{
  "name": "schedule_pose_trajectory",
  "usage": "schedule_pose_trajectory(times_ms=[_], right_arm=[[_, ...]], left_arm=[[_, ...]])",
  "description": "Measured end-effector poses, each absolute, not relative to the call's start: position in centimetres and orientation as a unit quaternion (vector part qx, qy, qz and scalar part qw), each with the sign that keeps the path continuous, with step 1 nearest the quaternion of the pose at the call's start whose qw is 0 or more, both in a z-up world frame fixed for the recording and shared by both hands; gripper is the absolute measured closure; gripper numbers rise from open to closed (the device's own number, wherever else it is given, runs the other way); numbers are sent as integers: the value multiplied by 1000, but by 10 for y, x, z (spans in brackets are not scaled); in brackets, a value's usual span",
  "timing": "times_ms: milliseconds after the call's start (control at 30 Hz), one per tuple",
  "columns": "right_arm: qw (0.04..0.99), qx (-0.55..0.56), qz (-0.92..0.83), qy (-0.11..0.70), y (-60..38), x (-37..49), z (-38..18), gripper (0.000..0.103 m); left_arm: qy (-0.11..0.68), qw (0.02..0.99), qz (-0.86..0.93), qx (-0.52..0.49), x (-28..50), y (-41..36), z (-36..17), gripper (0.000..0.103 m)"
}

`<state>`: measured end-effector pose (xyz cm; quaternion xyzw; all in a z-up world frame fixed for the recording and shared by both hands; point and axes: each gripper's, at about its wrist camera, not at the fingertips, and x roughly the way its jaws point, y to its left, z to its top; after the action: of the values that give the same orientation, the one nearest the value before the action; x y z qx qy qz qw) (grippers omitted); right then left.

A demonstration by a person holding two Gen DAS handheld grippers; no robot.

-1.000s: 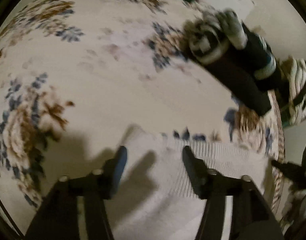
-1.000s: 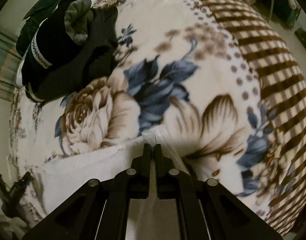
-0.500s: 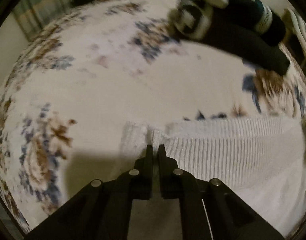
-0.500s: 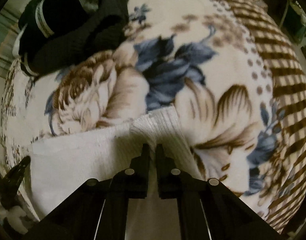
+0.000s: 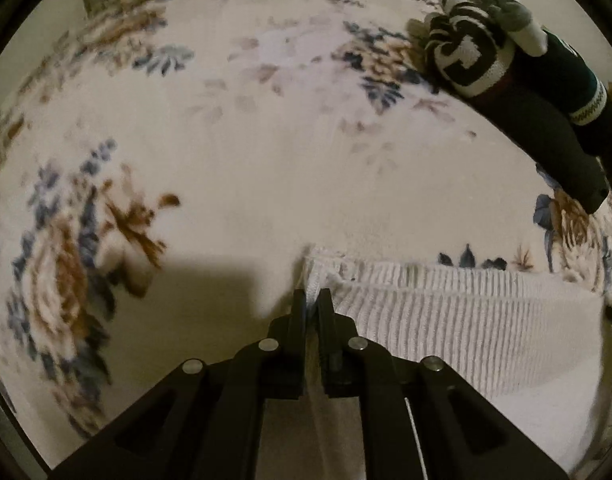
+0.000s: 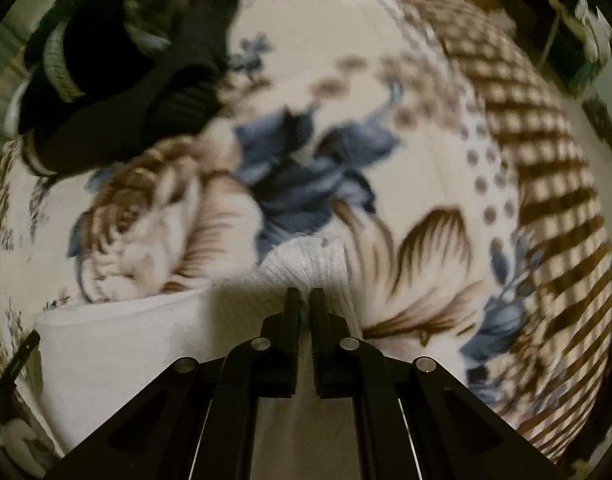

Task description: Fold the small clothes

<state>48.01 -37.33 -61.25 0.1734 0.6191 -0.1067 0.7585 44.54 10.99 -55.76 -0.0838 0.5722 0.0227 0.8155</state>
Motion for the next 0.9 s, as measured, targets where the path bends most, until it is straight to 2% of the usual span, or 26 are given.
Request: schedule_pose_trajectory(times_ms=[33, 67, 100, 133, 200, 233, 267, 300, 333, 367, 567, 767, 867, 900], right_arm=[[748, 192, -98, 628, -376, 481, -616, 97], [743, 212, -89, 629, -380, 480, -615, 92], [737, 229, -83, 631, -384, 478, -612, 81], [730, 260, -73, 628, -392, 472, -605, 75], [735, 296, -67, 607, -405, 456, -587, 38], [743, 320, -63, 585, -415, 440, -572, 33], [746, 330, -66, 575, -421, 430, -564, 27], [747, 341, -80, 565, -430, 410, -552, 25], [744, 349, -97, 561, -437, 390, -545, 25], [740, 359, -112, 558, -442, 370, -541, 25], [727, 415, -174, 519, -427, 254, -532, 25], [731, 405, -145, 530, -406, 259, -568, 27], [728, 377, -139, 556, -396, 275, -585, 95], [735, 369, -151, 548, -396, 270, -580, 95]], left_arm=[[574, 813, 20, -96, 447, 113, -555, 95], [578, 809, 15, -104, 447, 115, -552, 95], [583, 805, 6, -108, 448, 115, -547, 95], [587, 802, -4, -107, 447, 113, -540, 95], [586, 806, -7, -89, 444, 109, -525, 91], [582, 810, -7, -70, 440, 102, -513, 76], [579, 813, -7, -61, 438, 100, -504, 55], [575, 816, -10, -58, 435, 98, -495, 44], [569, 820, -19, -60, 430, 96, -485, 28], [566, 822, -25, -61, 426, 95, -479, 25], [587, 805, -76, -49, 391, 58, -474, 25], [623, 775, -105, -17, 353, 21, -511, 25], [630, 770, -104, -4, 344, 9, -527, 25], [629, 770, -105, 1, 342, 7, -529, 25]])
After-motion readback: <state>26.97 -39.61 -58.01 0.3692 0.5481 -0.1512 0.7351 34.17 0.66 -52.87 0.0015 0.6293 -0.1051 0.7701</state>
